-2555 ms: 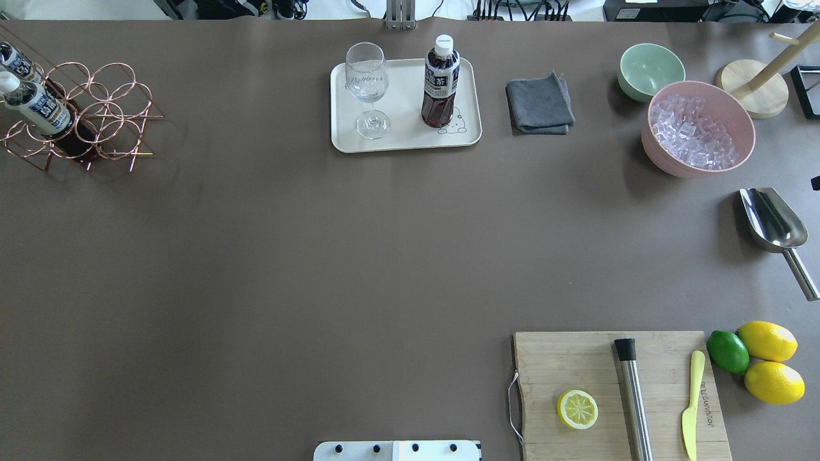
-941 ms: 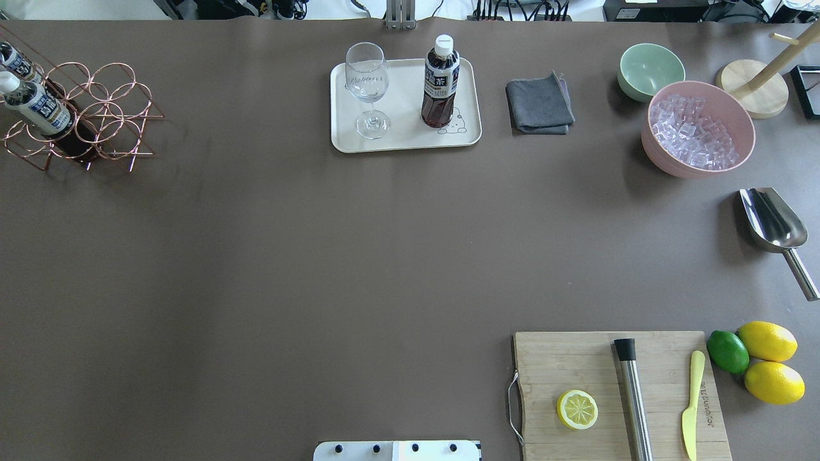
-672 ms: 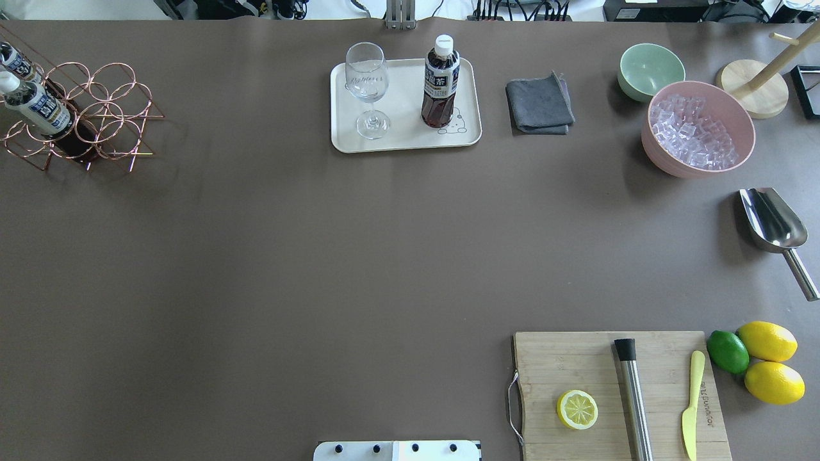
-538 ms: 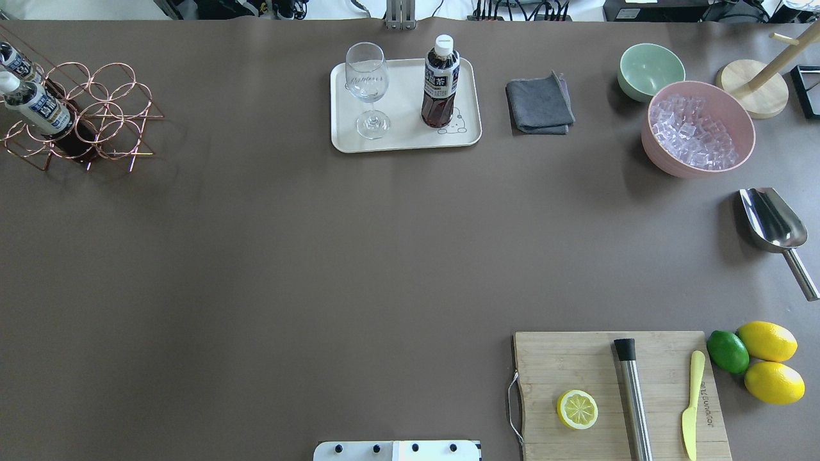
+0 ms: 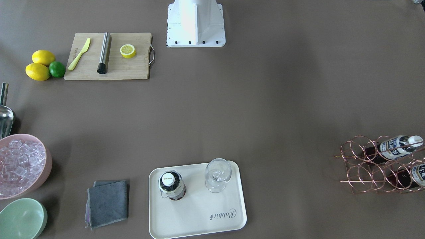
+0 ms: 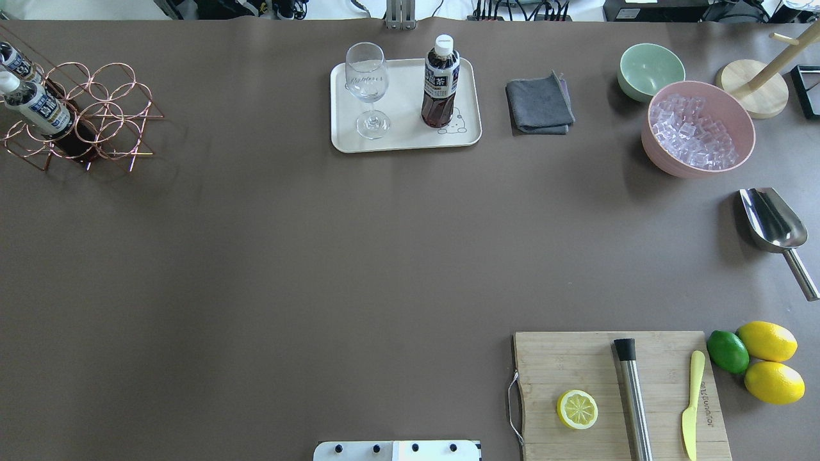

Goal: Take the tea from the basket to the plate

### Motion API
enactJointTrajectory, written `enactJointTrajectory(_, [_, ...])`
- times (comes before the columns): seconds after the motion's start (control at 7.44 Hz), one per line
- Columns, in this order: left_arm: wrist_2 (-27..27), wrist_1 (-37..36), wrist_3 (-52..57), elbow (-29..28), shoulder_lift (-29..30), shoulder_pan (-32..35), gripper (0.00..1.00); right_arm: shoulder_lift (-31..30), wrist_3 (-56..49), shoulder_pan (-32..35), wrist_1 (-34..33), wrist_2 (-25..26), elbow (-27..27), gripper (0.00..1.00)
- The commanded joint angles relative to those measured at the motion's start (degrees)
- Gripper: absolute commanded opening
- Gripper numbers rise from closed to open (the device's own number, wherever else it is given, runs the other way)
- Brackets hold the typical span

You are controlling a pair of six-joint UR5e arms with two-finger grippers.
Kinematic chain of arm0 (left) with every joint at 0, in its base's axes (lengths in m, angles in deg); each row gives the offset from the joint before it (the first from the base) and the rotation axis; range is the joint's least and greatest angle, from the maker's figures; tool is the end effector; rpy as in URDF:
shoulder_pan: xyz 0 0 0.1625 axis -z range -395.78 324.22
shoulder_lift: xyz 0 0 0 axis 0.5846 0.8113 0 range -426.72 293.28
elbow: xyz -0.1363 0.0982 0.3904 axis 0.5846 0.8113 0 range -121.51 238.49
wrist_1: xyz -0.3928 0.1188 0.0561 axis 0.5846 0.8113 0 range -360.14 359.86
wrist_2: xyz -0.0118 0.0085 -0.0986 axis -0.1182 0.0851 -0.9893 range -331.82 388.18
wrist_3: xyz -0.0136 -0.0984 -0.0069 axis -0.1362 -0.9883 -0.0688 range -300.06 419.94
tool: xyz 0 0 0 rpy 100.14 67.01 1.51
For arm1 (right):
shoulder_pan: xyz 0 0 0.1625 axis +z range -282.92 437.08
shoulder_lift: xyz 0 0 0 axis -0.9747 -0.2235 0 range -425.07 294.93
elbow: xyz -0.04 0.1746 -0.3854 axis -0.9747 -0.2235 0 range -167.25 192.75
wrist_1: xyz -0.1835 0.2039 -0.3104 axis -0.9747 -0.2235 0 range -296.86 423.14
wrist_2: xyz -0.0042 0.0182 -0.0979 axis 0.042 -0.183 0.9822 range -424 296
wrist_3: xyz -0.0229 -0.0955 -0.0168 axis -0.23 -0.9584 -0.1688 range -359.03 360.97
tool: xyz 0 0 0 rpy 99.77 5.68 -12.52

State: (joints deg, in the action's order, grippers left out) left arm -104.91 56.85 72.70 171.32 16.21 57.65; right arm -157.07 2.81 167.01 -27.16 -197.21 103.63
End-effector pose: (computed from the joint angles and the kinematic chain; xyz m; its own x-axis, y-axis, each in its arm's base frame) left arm -0.0890 -0.3942 0.5768 0.7117 -0.0292 -0.7018 -0.1027 0.9841 -0.1450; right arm 0.0644 -0.4752 0.6700 0.7285 0.0481 0.6834 -0.0222 0.9987 -0.0467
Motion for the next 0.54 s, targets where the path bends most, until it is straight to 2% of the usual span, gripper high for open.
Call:
enactJointTrajectory(0.0, [0.64, 0.22, 4.9, -4.18, 0.74, 1.76, 0.99, -0.38, 0.18, -0.02, 0.74, -0.37, -1.05, 1.0])
enactJointTrajectory(0.4, [0.73, 0.13, 4.82, -4.55, 1.17, 1.76, 0.99, -0.29, 0.18, 0.16, 0.83, -0.38, -0.43, 1.0])
